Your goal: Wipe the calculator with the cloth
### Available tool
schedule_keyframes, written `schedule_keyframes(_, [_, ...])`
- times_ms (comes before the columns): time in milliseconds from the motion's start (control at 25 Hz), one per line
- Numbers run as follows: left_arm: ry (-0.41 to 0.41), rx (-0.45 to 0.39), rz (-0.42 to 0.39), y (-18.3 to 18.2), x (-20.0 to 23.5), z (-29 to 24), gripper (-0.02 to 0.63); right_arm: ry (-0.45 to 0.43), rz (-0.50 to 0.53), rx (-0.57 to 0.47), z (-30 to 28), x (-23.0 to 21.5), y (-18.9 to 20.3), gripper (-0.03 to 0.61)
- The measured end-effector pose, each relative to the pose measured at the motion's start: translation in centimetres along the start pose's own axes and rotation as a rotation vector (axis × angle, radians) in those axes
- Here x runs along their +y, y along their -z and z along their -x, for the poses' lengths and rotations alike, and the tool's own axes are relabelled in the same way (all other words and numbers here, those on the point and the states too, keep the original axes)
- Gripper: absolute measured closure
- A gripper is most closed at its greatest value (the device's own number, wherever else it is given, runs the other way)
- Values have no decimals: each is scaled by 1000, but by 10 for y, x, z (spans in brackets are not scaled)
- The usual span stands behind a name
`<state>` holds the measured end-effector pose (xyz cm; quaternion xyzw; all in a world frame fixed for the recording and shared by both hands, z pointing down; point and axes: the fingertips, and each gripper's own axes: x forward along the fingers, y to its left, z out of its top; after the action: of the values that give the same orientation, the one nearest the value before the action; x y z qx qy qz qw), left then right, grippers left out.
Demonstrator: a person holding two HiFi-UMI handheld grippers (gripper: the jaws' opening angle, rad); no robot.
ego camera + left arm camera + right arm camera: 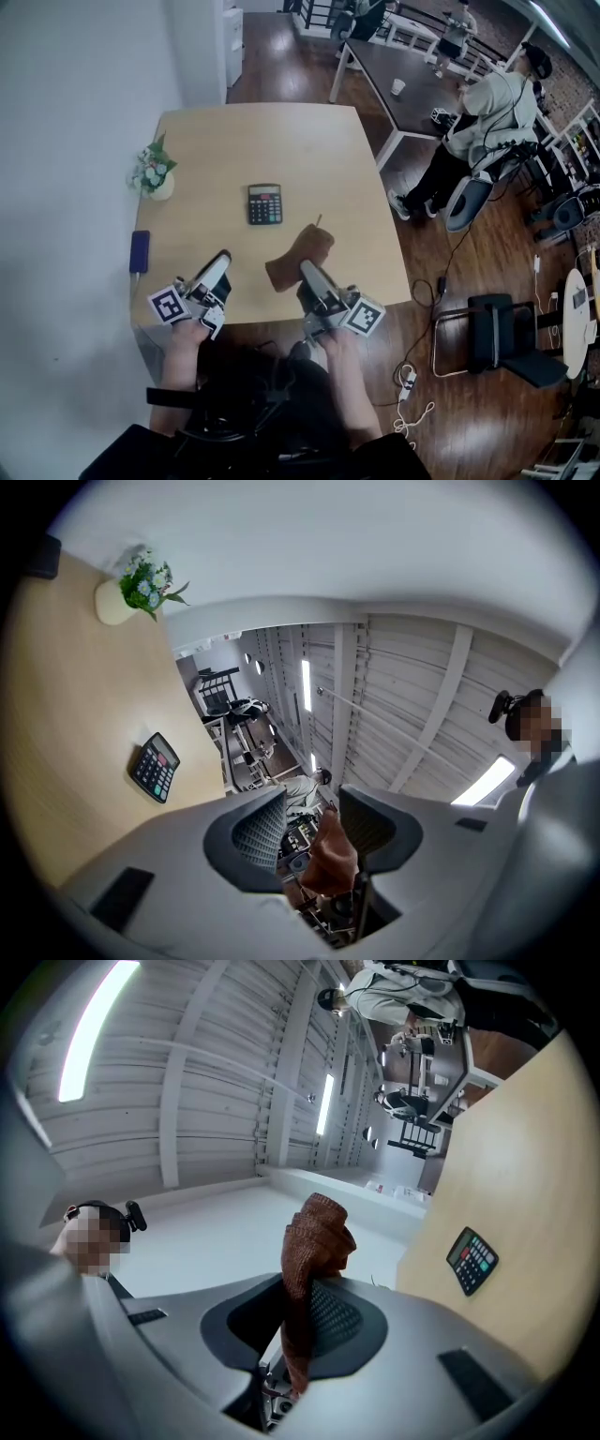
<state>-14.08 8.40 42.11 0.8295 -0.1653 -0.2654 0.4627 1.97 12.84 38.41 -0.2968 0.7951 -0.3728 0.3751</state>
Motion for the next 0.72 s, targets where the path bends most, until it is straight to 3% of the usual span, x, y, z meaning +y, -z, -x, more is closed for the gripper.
schedule_keyframes(720, [-51,3,-8,31,-12,-39,443,-47,-29,30,22,-7,-24,520])
